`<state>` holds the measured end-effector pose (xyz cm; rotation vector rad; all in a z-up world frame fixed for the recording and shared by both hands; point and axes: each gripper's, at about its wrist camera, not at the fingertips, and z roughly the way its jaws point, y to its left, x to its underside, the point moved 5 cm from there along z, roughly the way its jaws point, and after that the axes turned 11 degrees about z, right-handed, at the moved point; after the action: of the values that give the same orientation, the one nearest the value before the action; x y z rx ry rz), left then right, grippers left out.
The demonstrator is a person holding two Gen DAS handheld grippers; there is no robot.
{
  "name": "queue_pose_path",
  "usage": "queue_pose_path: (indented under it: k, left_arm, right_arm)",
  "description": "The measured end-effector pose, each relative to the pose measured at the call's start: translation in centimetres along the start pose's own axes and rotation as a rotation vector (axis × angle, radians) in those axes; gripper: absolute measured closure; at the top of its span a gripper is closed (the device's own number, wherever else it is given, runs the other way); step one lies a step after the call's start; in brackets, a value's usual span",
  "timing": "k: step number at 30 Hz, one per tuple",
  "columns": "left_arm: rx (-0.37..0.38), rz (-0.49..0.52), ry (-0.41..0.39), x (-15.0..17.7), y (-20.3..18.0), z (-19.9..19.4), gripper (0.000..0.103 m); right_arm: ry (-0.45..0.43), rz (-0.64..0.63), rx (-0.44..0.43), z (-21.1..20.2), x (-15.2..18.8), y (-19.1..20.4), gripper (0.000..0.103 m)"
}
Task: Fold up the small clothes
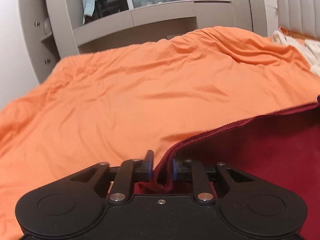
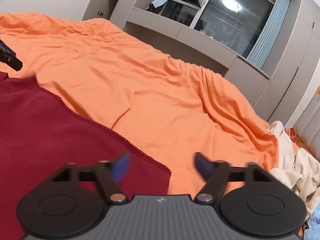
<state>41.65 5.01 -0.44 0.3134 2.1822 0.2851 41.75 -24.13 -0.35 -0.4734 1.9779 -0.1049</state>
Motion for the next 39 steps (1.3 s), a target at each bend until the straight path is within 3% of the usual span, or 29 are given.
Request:
queue_pose_path:
  k: [1,4,8,10,16,21,23,27,31,39]
  left_arm:
    - [0.017,-0.029,0.006,0.1,0.2,-0.2,0.066]
    - [0.095,-0.141,0.0,0.4,1.5,-0.9,0.035]
    - [0.136,-0.243,-0.03,1.3,4.1,-2.5,0.008]
    - [0.124,-0.276,-0.039,2.4,5.8,-3.1,0.001]
    - [0.153,-0.431,-0.009,6.6,11.3,-3.4,0.001]
    - [0.327,-0.659,0.025,10.8,13.6,-2.1,0.006]
    - [0.417,-0.702,0.017,11.7,13.4,-2.0,0.008]
    - [0.555,-0.626,-0.015,11.3,11.5,-3.3,0.008]
    - [0.604,-0.521,0.017,10.9,9.1,-4.5,0.008]
    - [0.643,-0.62,0.02,11.3,9.7,-7.2,0.008]
  right_arm:
    - [-0.01,-0.003,0.011,-0.3,0.0,-0.2,0.007]
    - [-0.011,-0.004,0.02,-1.0,0.1,-0.6,0.002]
    - [0.0,-0.005,0.035,-1.7,1.0,-1.2,0.0]
    - [0.003,0.006,0.039,-2.2,1.4,-1.3,0.0]
    - [-0.048,0.079,-0.024,-5.8,1.3,-0.5,0.0]
    - [-0.109,0.121,-0.095,-9.7,0.5,1.2,0.0]
    - [-0.129,0.128,-0.106,-11.0,0.4,1.8,0.0]
    - [-0.132,0.162,-0.129,-12.9,0.6,2.8,0.0]
    - [-0.115,0.171,-0.153,-13.7,1.2,3.6,0.0]
    - [-0.001,0.22,-0.176,-12.7,3.1,4.4,0.0]
